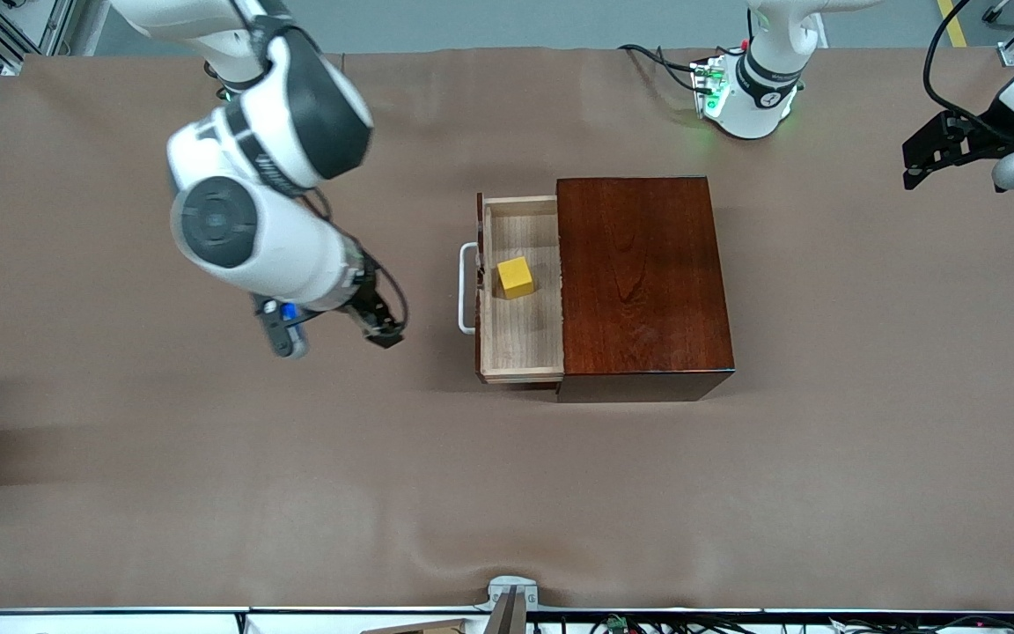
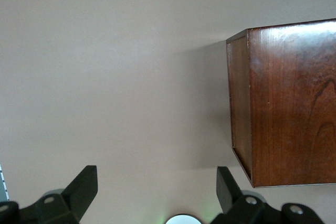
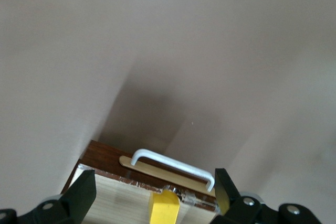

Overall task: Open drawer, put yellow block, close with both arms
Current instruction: 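Withdraw the right gripper from the drawer while the left gripper approaches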

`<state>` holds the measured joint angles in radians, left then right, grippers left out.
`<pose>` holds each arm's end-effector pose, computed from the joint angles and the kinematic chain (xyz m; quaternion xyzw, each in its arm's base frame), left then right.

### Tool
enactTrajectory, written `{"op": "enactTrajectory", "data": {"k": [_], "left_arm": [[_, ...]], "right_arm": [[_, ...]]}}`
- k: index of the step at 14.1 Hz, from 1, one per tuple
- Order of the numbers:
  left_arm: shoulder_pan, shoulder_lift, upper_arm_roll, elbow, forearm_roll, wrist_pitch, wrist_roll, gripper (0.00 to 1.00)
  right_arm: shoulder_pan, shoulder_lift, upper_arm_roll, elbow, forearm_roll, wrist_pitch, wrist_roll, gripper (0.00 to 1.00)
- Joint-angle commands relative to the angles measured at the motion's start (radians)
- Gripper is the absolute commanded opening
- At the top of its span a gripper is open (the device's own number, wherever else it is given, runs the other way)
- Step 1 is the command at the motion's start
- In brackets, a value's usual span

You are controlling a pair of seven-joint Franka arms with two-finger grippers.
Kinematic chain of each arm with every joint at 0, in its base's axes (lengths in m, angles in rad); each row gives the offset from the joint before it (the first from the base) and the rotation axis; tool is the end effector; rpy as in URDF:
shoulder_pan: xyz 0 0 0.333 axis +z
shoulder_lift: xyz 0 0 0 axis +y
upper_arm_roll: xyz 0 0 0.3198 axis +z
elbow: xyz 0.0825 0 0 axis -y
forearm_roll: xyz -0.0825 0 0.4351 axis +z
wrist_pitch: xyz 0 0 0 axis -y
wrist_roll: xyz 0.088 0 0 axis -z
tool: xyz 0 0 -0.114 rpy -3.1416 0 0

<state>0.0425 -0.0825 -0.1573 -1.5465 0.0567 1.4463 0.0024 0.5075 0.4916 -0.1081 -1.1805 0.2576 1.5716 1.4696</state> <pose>0.5626 -0.0619 0.6711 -0.9978 0.0550 0.0074 0.0351 0.6640 0.3310 0.4957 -0.8540 0.5077 0.1118 0.0215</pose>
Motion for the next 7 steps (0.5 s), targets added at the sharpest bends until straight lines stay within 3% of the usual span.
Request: {"op": "enactTrajectory", "data": {"k": [1, 7], "left_arm": [[0.016, -0.003, -0.008, 0.005, -0.017, -0.012, 0.017, 1.00], [0.016, -0.002, -0.008, 0.005, -0.017, -0.012, 0.014, 1.00]], "right_arm": [[-0.049, -0.051, 0.013, -0.005, -0.046, -0.024, -0.109, 1.00], [-0.176, -0.091, 0.013, -0.005, -0.069, -0.128, -0.397, 1.00]]}}
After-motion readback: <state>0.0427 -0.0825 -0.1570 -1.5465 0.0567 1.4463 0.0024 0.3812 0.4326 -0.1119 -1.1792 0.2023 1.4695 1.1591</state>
